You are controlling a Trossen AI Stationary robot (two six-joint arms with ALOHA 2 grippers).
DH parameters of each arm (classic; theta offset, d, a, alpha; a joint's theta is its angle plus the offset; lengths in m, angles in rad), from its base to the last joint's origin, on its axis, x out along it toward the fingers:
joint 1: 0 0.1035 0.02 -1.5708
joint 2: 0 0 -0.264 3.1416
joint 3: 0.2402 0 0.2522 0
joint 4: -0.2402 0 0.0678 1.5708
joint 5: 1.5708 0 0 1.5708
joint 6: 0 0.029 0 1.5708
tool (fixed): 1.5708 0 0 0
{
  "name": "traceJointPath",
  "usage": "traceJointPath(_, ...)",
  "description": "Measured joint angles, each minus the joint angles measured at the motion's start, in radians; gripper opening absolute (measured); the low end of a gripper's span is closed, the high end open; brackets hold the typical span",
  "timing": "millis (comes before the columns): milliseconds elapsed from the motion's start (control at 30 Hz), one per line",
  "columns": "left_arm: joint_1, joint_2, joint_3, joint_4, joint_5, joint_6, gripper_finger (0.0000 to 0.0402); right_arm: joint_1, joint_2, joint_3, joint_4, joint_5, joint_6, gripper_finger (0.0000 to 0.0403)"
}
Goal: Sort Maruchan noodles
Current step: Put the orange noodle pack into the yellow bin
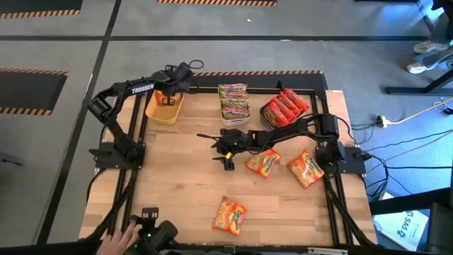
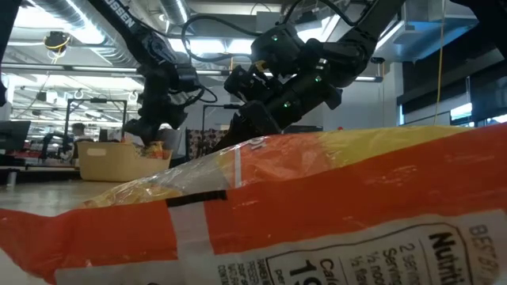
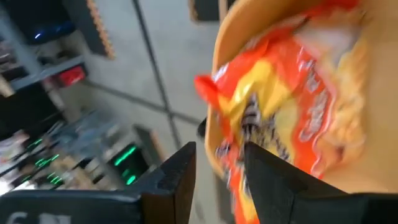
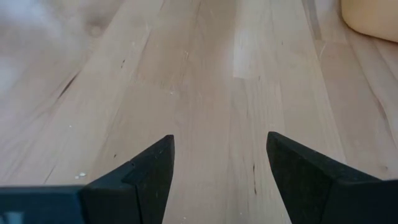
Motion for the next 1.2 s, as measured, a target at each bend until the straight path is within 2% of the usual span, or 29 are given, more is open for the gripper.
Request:
traceJointPath(67, -0.021, -0.009, 0.000, -0.007, -0.052, 0.001, 0.0130, 0.000, 0.000, 0.000, 0.000, 0.000, 0.000, 0.0238)
traceJointPath(167, -0.056, -0.057, 0.000, -0.005, -0.063, -0.024, 0.0129, 0.000, 0.000, 0.000, 0.000, 0.000, 0.000, 0.0238)
traceJointPath(267, -0.097, -0.126, 0.000, -0.006, -0.013, -0.119, 0.0129, 0.000, 0.000, 0.000, 0.001, 0.000, 0.000, 0.0238)
traceJointPath(400, -0.179, -0.247, 0.000, 0.001, 0.057, -0.324, 0.0129, 0.000, 0.000, 0.000, 0.002, 0.000, 0.000, 0.0238)
traceJointPath(500, -0.244, -0.332, 0.000, 0.008, 0.174, -0.525, 0.0129, 0.000, 0.000, 0.001, 0.031, 0.008, -0.006, 0.0238)
traceJointPath(600, -0.300, -0.400, 0.000, -0.013, 0.337, -0.683, 0.0129, 0.000, -0.009, 0.010, -0.011, 0.012, -0.028, 0.0238)
traceJointPath(733, -0.365, -0.445, 0.000, -0.026, 0.595, -0.836, 0.0129, 0.009, -0.079, 0.059, -0.258, 0.097, -0.011, 0.0238)
traceJointPath(833, -0.424, -0.439, -0.002, -0.034, 0.733, -0.894, 0.0128, 0.030, -0.148, 0.070, -0.420, 0.115, 0.039, 0.0238)
traceJointPath(1000, -0.557, -0.419, -0.102, 0.112, 0.750, -0.957, 0.0128, 0.112, -0.264, 0.044, -0.612, 0.173, 0.150, 0.0238)
traceJointPath(1200, -0.684, -0.389, -0.281, 0.485, 0.721, -1.063, 0.0128, 0.236, -0.444, -0.162, -0.653, 0.317, 0.357, 0.0238)
